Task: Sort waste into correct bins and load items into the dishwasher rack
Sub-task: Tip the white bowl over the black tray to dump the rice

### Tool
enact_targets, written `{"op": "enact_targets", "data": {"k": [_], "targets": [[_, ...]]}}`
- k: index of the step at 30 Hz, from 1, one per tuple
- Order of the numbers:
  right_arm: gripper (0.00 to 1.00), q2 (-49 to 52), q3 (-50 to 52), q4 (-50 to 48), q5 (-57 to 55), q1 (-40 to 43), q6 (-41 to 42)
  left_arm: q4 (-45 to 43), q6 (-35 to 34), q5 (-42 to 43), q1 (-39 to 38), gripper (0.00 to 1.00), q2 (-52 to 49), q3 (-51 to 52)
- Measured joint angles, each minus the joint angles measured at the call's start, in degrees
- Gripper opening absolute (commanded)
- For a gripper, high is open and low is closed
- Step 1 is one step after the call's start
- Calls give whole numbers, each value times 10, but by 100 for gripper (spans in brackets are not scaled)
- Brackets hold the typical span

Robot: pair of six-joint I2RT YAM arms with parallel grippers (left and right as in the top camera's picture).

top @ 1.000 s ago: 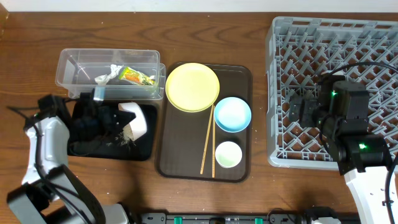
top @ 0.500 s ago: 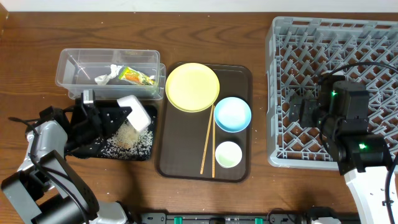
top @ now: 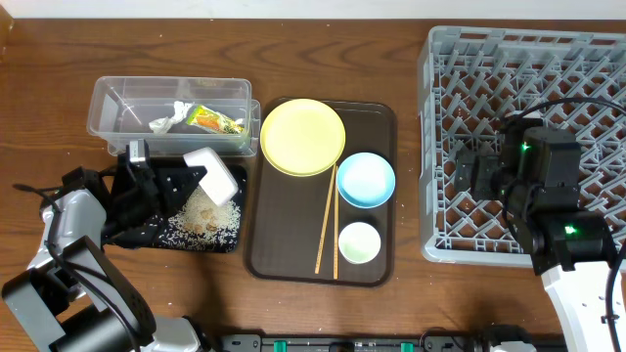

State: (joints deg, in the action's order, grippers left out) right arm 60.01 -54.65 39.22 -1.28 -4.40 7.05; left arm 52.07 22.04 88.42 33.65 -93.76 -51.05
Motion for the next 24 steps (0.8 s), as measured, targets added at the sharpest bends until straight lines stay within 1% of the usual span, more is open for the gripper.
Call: {"op": "enact_targets", "data": {"k": [8,11,13,16,19,21,24], "targets": [[99,0,0,0,0,0,0,0,-18,0,0,6,0,0],[99,0,0,0,0,0,0,0,-38,2,0,6,0,0],[99,0,0,0,0,0,0,0,-73,2,0,6,0,0],[99,0,0,0,0,0,0,5,-193,2,0,6,0,0],[99,0,0,0,0,0,0,-21,-281,2,2,6,0,0],[99,0,0,0,0,0,0,-33,-312,2,5,6,0,0],[99,0,0,0,0,0,0,-43,-340,2,7,6,0,0]]}}
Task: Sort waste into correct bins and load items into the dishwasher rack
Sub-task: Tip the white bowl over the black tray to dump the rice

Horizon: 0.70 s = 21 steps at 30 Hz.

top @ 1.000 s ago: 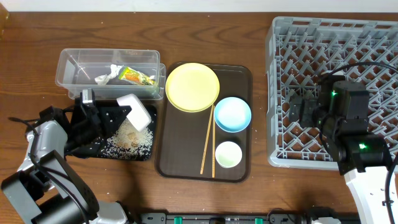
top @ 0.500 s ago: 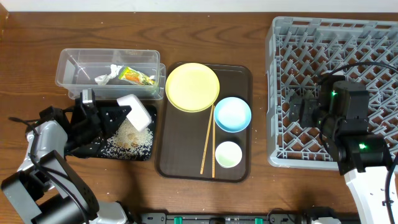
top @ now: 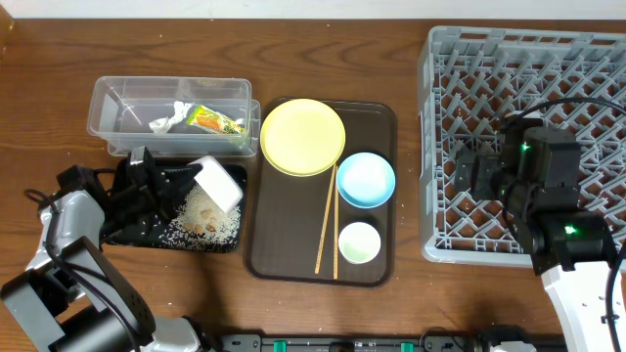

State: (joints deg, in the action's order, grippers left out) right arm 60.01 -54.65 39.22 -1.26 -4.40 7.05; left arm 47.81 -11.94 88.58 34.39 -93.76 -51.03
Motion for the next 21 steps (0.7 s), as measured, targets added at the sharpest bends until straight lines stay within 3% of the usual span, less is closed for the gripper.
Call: {"op": "enact_targets", "data": {"k": [14,21], "targets": [[99,0,0,0,0,0,0,-14,-30,0,0,6,0,0],[99,0,0,0,0,0,0,-49,-7,-7,-2,6,5,0]]}}
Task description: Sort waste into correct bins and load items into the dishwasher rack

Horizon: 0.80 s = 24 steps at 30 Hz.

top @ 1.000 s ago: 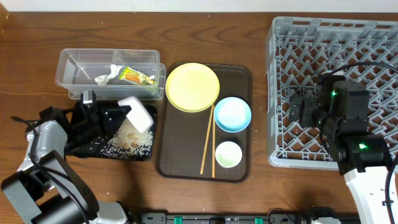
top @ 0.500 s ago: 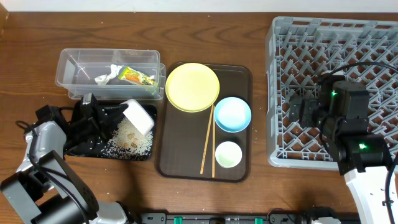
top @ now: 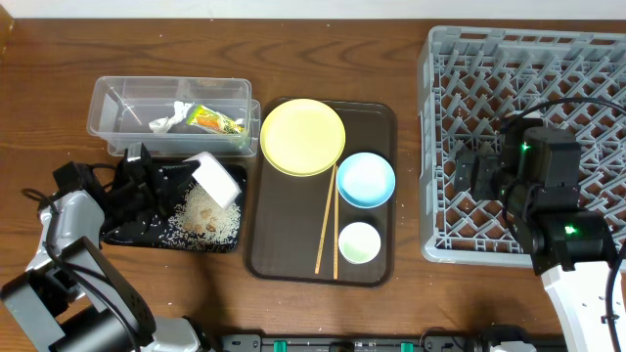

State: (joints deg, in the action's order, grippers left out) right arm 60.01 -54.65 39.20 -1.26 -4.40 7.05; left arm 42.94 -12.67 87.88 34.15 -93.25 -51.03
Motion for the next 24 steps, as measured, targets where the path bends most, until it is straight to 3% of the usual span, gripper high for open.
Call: {"op": "enact_targets", "data": {"k": [6,12,24], "targets": [[99,0,0,-7,0,0,0,-17,13,-86,-52,6,63,-2],[99,0,0,-12,0,0,0,-74,22,-193,-187,6,153,-6],[99,0,0,-18,0,0,0,-85,65,-589,-535,6,168,-9]]}}
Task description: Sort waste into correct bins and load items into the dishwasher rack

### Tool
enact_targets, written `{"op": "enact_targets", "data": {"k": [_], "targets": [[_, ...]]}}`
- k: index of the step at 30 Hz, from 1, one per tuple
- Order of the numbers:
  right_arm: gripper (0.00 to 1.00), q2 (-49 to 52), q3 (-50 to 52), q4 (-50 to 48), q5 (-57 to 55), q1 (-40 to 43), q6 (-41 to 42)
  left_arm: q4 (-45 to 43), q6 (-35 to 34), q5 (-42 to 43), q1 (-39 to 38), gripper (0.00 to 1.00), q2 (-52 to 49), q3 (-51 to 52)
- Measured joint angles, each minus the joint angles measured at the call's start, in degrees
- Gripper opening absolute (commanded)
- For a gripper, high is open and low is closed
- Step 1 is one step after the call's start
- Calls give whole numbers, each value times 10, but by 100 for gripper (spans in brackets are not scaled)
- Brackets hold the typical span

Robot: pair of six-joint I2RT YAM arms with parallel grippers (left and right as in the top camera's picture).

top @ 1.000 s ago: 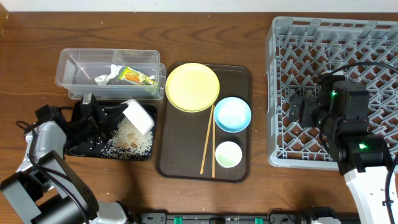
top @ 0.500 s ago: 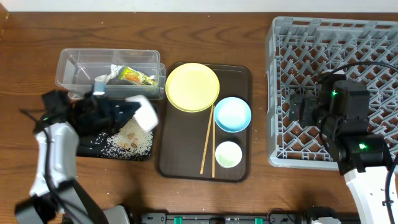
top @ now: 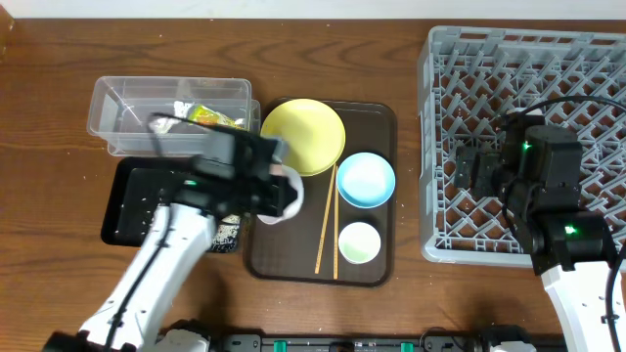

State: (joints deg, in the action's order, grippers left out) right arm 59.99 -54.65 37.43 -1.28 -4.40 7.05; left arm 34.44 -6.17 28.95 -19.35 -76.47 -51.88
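My left gripper (top: 272, 189) is shut on a white bowl (top: 284, 198), holding it tilted over the left edge of the brown tray (top: 377, 122). On the tray lie a yellow plate (top: 305, 132), a blue bowl (top: 366, 180), a small pale green bowl (top: 358, 242) and a pair of chopsticks (top: 326, 231). The black bin (top: 125, 203) at the left holds spilled rice (top: 228, 235), mostly hidden under my left arm. My right gripper (top: 469, 171) hovers over the grey dishwasher rack (top: 528, 59); how its jaws stand is unclear.
A clear plastic bin (top: 122, 103) behind the black bin holds a crumpled wrapper (top: 210, 117) and other scraps. The left arm crosses the black bin diagonally from the front left. The rack fills the right side of the table.
The left arm has swung right, from the black bin to the tray's left edge, still holding the white bowl. The right arm has not moved.
The left gripper held the white bowl tipped over the black bin, rice lying beneath it, through three moments with small shifts. Now the bowl is held over the tray's left edge beside the yellow plate. The right arm stayed over the rack throughout.
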Motion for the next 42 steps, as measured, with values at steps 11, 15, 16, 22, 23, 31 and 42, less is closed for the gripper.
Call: {"op": "enact_targets", "data": {"k": [11,15,16,22,23,31,42], "targets": [[99,0,0,-2,0,0,0,-2,9,-144,-115,23,-102,0],[99,0,0,-2,0,0,0,-2,13,-157,-115,42,-108,0],[99,0,0,-2,0,0,0,-3,13,-161,-115,44,-108,0],[99,0,0,14,0,0,0,0,15,-176,-115,48,-89,0],[99,0,0,22,0,0,0,0,16,-177,-115,49,-80,0],[99,0,0,87,0,0,17,-1,16,-134,-115,55,12,-5],[99,0,0,137,1,0,43,18,15,-76,-153,56,-1,-8]]}}
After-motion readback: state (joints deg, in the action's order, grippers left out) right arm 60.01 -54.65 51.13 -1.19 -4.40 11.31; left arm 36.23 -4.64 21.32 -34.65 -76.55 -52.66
